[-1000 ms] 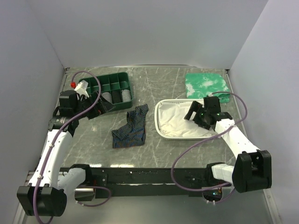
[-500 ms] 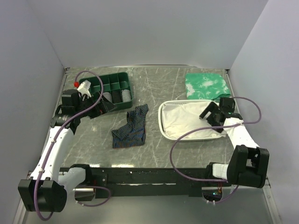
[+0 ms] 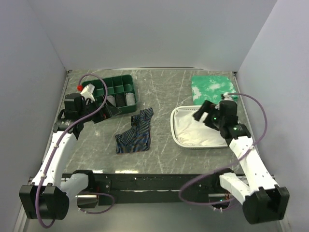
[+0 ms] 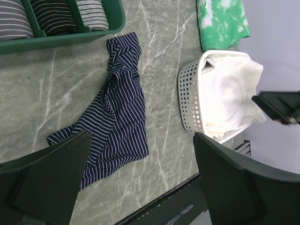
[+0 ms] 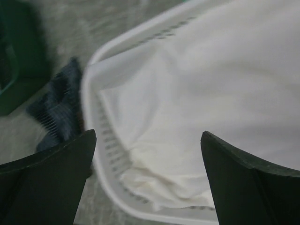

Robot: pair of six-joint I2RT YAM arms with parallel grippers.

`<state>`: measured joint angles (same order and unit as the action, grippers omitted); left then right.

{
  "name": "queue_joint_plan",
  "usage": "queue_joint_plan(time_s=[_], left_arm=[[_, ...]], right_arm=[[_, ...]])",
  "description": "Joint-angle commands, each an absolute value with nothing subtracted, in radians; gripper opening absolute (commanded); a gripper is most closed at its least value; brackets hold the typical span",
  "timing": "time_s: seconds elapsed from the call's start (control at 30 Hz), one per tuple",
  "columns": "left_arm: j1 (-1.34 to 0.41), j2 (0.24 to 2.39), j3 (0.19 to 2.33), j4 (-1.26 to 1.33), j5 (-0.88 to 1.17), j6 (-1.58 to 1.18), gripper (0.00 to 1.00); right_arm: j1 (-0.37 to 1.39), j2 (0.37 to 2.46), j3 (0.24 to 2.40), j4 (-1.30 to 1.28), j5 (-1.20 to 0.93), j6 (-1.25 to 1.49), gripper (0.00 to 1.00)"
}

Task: Roll the underwear
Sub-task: Move the bin to the corner of the board.

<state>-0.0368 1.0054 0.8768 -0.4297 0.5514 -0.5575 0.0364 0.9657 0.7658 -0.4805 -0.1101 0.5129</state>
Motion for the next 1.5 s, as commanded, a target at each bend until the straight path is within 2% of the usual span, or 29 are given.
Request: queue_joint_plan(time_s=[0.0,0.2,0.43,0.6,0.87,1.03,1.33,1.47], left_arm=[[-0.035,0.971,0.888,-0.414,0.525,-0.541,0.96],[-0.035,0.937,0.87,-0.408,0.477,-0.564,0.96],[-0.035,0.92,0.882,-0.449,0.443,-0.551,0.96],[-0.035,0.899,0.887,-0.472,0.426,-0.545,0.96],[-0.035,0.908,0.876,-0.463,0.434,-0.557,0.96],[-0.035,0.92,0.888,-0.469,0.44,-0.555,0.96],[-0.035,0.927,0.87,-0.453,0.448,-0.561,0.97],[-0.035,0.942,0.87,-0.443,0.468,-0.572,0.96]], right_arm=[[0.26,0.931,0.827,-0.39,-0.201,0.594,1.0],[0.506,1.127,0.966,-0.405,-0.173,0.592,1.0],[0.647,1.327,1.081,-0.341,-0.193,0.624,1.0],[0.65,1.453,1.11,-0.353,-0.189,0.661,1.0],[0.647,1.548,1.114,-0.452,-0.007,0.667,1.0],[0.603,1.555,1.077,-0.471,0.072,0.68,1.0],[0.427,1.468,0.943,-0.431,0.04,0.621,1.0],[0.405,1.442,0.931,-0.462,0.057,0.585,1.0]])
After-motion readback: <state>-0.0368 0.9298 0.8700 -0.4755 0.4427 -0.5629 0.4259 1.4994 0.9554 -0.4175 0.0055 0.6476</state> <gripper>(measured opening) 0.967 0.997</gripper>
